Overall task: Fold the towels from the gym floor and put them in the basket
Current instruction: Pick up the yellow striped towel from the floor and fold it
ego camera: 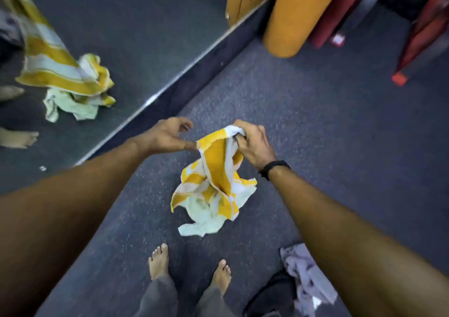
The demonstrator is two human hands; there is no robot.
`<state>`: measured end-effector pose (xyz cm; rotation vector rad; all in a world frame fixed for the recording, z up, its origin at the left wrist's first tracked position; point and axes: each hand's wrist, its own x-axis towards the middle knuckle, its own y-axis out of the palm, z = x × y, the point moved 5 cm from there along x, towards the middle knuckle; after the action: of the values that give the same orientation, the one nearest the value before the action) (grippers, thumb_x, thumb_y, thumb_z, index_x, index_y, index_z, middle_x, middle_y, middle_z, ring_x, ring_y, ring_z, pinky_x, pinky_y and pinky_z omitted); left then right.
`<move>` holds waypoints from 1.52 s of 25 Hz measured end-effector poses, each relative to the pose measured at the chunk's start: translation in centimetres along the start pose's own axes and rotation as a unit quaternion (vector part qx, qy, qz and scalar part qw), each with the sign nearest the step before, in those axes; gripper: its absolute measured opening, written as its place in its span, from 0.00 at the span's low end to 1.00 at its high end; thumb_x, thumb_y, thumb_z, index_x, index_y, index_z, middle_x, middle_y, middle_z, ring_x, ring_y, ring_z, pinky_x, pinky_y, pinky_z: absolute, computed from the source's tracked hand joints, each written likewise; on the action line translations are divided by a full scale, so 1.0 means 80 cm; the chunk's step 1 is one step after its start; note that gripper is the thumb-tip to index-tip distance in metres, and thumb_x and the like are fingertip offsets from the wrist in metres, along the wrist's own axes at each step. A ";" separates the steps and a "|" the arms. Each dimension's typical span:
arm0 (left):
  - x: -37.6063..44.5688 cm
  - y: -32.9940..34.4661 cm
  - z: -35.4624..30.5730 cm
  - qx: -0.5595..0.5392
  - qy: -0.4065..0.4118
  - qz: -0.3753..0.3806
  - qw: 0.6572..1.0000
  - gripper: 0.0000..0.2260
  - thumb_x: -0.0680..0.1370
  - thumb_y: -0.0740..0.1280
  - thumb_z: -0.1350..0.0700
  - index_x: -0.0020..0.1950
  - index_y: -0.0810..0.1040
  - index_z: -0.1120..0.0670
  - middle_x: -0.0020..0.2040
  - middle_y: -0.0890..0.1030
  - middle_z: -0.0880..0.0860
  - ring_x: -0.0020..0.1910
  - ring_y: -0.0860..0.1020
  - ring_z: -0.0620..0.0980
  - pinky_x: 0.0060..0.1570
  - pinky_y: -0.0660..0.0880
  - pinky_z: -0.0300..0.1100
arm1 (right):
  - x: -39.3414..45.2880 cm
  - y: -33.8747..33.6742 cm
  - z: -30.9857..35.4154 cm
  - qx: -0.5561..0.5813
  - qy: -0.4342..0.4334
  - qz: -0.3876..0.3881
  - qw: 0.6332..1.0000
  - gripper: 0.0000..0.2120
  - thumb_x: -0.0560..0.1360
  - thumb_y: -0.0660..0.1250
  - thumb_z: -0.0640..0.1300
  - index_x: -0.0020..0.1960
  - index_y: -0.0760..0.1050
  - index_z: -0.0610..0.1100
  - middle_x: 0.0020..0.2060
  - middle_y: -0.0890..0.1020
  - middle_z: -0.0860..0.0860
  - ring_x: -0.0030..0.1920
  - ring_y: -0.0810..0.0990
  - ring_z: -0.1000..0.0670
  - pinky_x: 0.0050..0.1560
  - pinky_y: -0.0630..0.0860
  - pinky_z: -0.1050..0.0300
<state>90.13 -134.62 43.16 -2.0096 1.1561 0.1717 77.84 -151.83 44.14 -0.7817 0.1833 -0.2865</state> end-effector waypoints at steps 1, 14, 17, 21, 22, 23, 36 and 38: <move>-0.023 -0.032 -0.029 -0.003 0.006 -0.025 1.000 0.28 0.66 0.77 0.46 0.62 0.75 0.54 0.58 0.78 0.53 0.58 0.76 0.50 0.62 0.72 0.44 | 0.002 -0.041 0.042 -0.003 -0.014 -0.013 1.000 0.08 0.73 0.58 0.37 0.39 0.67 0.50 0.31 0.72 0.49 0.35 0.72 0.43 0.36 0.68 0.51; -0.343 -0.316 -0.267 0.033 0.075 -0.289 0.954 0.28 0.67 0.77 0.46 0.62 0.76 0.54 0.55 0.78 0.51 0.58 0.76 0.48 0.61 0.71 0.42 | -0.020 -0.414 0.440 -0.069 -0.250 -0.127 0.958 0.13 0.71 0.58 0.34 0.33 0.67 0.49 0.27 0.69 0.53 0.33 0.68 0.47 0.34 0.62 0.54; -0.413 -0.340 -0.279 0.029 0.074 -0.329 0.941 0.24 0.70 0.76 0.51 0.63 0.75 0.55 0.55 0.77 0.52 0.55 0.75 0.47 0.56 0.69 0.37 | -0.040 -0.426 0.508 -0.067 -0.292 -0.120 0.946 0.08 0.72 0.59 0.32 0.36 0.69 0.41 0.31 0.74 0.45 0.35 0.71 0.44 0.38 0.65 0.51; -0.518 -0.359 -0.274 0.045 0.066 -0.379 0.922 0.24 0.69 0.76 0.48 0.62 0.75 0.51 0.54 0.77 0.49 0.56 0.75 0.46 0.59 0.71 0.40 | -0.086 -0.404 0.598 -0.061 -0.361 -0.087 0.927 0.07 0.72 0.59 0.34 0.36 0.70 0.41 0.31 0.73 0.47 0.35 0.71 0.47 0.36 0.65 0.54; -0.547 -0.360 -0.269 0.048 0.062 -0.389 0.918 0.24 0.69 0.76 0.47 0.61 0.75 0.51 0.55 0.77 0.49 0.57 0.76 0.46 0.60 0.72 0.42 | -0.100 -0.394 0.618 -0.064 -0.378 -0.077 0.920 0.07 0.72 0.58 0.36 0.36 0.70 0.42 0.30 0.73 0.47 0.35 0.71 0.47 0.36 0.65 0.54; -0.573 -0.361 -0.262 0.050 0.054 -0.398 0.915 0.24 0.68 0.76 0.47 0.61 0.75 0.51 0.56 0.78 0.49 0.58 0.76 0.47 0.61 0.72 0.43 | -0.113 -0.385 0.635 -0.064 -0.386 -0.067 0.918 0.06 0.71 0.58 0.38 0.36 0.69 0.44 0.30 0.74 0.48 0.35 0.72 0.47 0.36 0.66 0.53; -1.086 -0.227 -0.075 0.012 -0.131 -0.545 0.828 0.20 0.69 0.76 0.47 0.57 0.76 0.49 0.53 0.78 0.47 0.55 0.76 0.44 0.59 0.71 0.39 | -0.423 -0.134 0.920 -0.053 -0.548 0.016 0.835 0.09 0.75 0.67 0.52 0.43 0.80 0.47 0.44 0.83 0.43 0.47 0.80 0.42 0.41 0.73 0.51; -1.169 -0.195 -0.045 -0.003 -0.170 -0.571 0.803 0.20 0.69 0.76 0.48 0.57 0.75 0.49 0.53 0.78 0.48 0.55 0.76 0.44 0.59 0.71 0.39 | -0.492 -0.082 0.964 -0.060 -0.587 0.031 0.807 0.11 0.76 0.66 0.52 0.46 0.81 0.45 0.45 0.83 0.44 0.51 0.79 0.41 0.40 0.70 0.53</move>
<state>47.65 -70.24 98.36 -2.2124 -0.3847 -0.0905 59.99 -92.31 104.81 -0.9540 -0.9597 0.3122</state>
